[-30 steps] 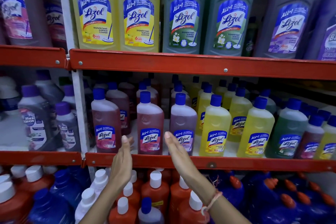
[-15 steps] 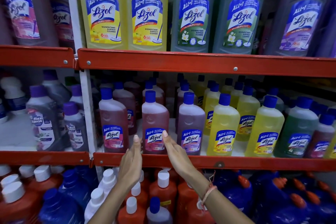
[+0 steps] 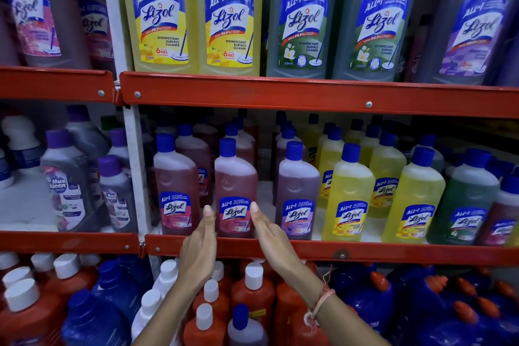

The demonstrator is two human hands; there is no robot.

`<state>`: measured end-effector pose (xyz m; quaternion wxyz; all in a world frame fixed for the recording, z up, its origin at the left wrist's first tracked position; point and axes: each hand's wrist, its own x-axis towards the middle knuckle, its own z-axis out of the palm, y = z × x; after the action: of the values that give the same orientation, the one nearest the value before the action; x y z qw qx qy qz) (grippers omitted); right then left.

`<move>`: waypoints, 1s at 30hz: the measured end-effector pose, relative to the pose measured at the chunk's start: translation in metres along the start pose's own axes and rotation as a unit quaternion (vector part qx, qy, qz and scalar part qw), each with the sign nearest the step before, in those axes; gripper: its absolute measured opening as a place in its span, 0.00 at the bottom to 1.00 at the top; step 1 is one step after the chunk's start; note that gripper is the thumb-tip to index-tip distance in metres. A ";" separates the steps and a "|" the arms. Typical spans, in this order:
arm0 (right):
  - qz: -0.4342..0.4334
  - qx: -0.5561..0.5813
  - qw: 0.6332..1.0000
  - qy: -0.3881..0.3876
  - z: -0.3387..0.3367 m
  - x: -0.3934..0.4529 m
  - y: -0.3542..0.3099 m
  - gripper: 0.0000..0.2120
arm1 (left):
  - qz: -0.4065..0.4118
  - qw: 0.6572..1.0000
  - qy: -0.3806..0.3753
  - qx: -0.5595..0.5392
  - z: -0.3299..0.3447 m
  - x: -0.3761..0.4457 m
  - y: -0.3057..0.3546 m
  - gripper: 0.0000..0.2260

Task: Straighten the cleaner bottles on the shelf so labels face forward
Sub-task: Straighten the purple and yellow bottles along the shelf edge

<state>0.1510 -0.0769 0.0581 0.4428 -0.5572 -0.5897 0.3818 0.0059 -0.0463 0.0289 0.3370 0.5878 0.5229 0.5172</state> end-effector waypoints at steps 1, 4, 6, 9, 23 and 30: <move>0.000 0.001 1.000 0.001 0.000 0.000 0.000 0.32 | 0.004 1.000 -0.001 0.006 0.000 0.000 0.000 0.50; -0.006 0.005 1.000 0.007 -0.002 -0.001 0.000 0.31 | 0.017 0.999 -0.011 0.036 0.001 -0.001 -0.001 0.50; -0.012 0.004 1.000 0.008 -0.004 -0.001 0.000 0.31 | 0.023 0.999 -0.011 0.046 0.001 -0.001 -0.001 0.48; -0.013 0.006 1.000 0.006 -0.005 0.000 0.002 0.32 | 0.025 0.998 -0.008 0.049 0.001 -0.002 0.001 0.49; -0.105 0.034 0.952 0.287 -0.041 -0.026 0.027 0.18 | 0.156 0.983 0.092 -0.012 0.028 -0.026 0.017 0.30; -0.018 0.022 0.966 0.257 -0.068 -0.023 0.037 0.24 | 0.019 0.986 -0.160 -0.042 0.074 -0.035 0.050 0.34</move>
<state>0.2270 -0.0996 0.0428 0.5983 -0.6158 -0.4581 0.2304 0.0925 -0.0807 0.0489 0.4311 0.6580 0.4286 0.4444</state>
